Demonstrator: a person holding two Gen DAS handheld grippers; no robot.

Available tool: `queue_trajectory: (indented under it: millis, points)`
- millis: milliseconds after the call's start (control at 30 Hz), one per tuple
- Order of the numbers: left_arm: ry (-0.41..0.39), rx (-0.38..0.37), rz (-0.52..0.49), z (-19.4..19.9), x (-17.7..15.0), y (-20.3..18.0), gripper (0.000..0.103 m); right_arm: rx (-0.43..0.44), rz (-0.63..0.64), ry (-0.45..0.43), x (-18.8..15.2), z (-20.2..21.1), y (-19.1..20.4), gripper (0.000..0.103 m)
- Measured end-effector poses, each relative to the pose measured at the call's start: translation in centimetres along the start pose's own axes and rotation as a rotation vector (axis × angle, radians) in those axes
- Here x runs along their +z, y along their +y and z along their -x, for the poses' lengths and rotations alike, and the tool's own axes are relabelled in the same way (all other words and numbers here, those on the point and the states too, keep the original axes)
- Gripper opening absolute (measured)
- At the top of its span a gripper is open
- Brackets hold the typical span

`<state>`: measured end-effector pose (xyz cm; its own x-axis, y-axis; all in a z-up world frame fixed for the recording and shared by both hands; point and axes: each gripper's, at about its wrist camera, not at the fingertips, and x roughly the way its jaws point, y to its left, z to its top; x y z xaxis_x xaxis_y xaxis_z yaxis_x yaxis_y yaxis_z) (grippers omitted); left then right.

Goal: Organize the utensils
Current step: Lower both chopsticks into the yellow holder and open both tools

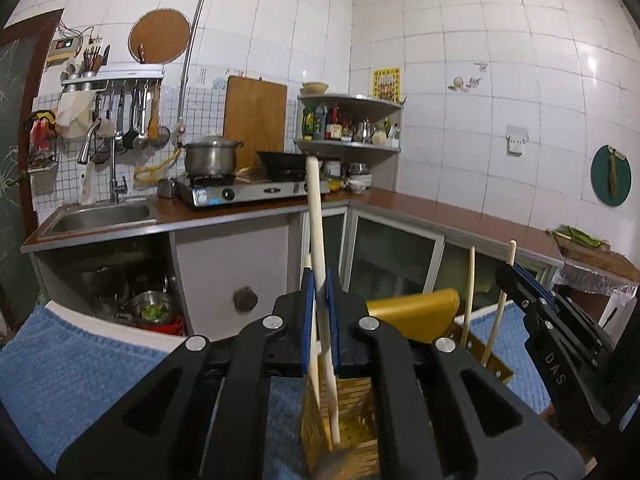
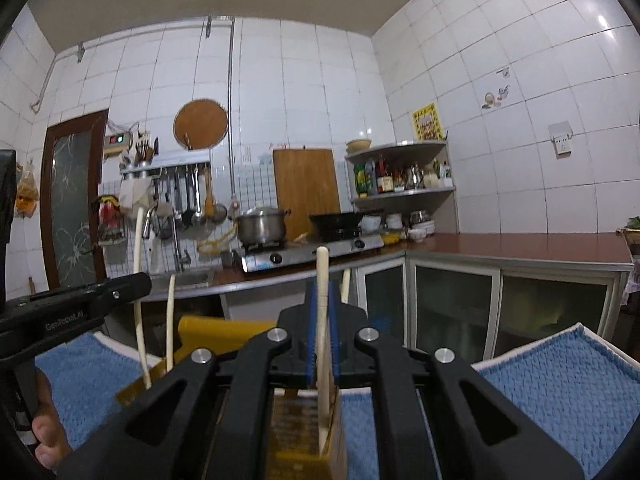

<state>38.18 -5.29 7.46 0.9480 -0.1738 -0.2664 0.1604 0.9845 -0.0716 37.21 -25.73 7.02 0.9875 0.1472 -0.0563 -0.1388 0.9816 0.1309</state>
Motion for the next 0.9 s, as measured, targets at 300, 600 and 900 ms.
queue_trajectory:
  millis: [300, 600, 900]
  points:
    - [0.147, -0.003, 0.025, -0.8, -1.9, 1.1, 0.008, -0.008, 0.044, 0.068, 0.7, 0.7, 0.5, 0.006]
    - [0.172, 0.011, -0.012, 0.5, -1.5, 1.1, 0.009, -0.016, 0.056, 0.157, 1.1, 0.3, 0.2, 0.007]
    - [0.191, 0.033, -0.004, 1.9, 0.6, 1.5, 0.055, -0.009, 0.021, 0.228, 2.1, 0.8, -0.3, 0.055]
